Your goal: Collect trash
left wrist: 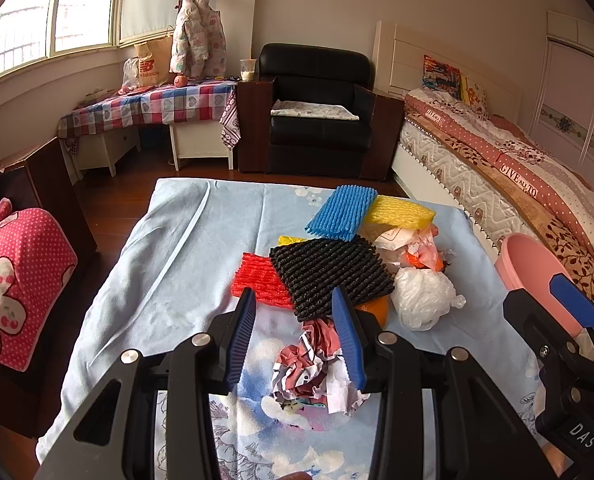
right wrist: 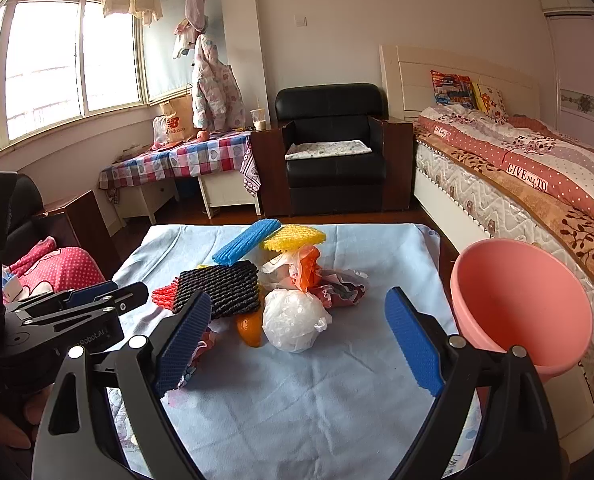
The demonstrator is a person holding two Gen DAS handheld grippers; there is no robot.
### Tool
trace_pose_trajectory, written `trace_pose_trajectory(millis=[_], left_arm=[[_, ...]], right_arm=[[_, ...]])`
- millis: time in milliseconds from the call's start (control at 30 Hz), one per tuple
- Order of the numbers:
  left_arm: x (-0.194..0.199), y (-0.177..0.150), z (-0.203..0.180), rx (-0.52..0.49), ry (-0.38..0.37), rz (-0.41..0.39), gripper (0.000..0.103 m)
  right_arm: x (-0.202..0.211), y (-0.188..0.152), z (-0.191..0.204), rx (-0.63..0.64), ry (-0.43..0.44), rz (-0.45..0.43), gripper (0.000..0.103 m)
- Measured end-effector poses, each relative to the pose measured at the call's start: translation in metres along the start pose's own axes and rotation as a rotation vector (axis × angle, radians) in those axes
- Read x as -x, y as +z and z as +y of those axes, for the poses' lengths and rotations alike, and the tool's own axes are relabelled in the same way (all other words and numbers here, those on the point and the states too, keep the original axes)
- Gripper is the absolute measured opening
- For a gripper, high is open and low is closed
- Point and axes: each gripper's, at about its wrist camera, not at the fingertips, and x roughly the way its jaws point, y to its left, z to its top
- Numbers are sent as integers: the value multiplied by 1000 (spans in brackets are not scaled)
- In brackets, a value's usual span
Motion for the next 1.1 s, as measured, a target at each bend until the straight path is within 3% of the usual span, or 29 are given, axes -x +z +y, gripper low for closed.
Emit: trace_pose_trajectory(millis=[933,1100], left_arm=[[7,-1,-16,2,-11,-11,39],[10,2,-5,7,-26,-26,39]], right_arm=[[5,-2,-1,-10,-2,-24,85],[5,-2,0,-8,-8,-25,85]])
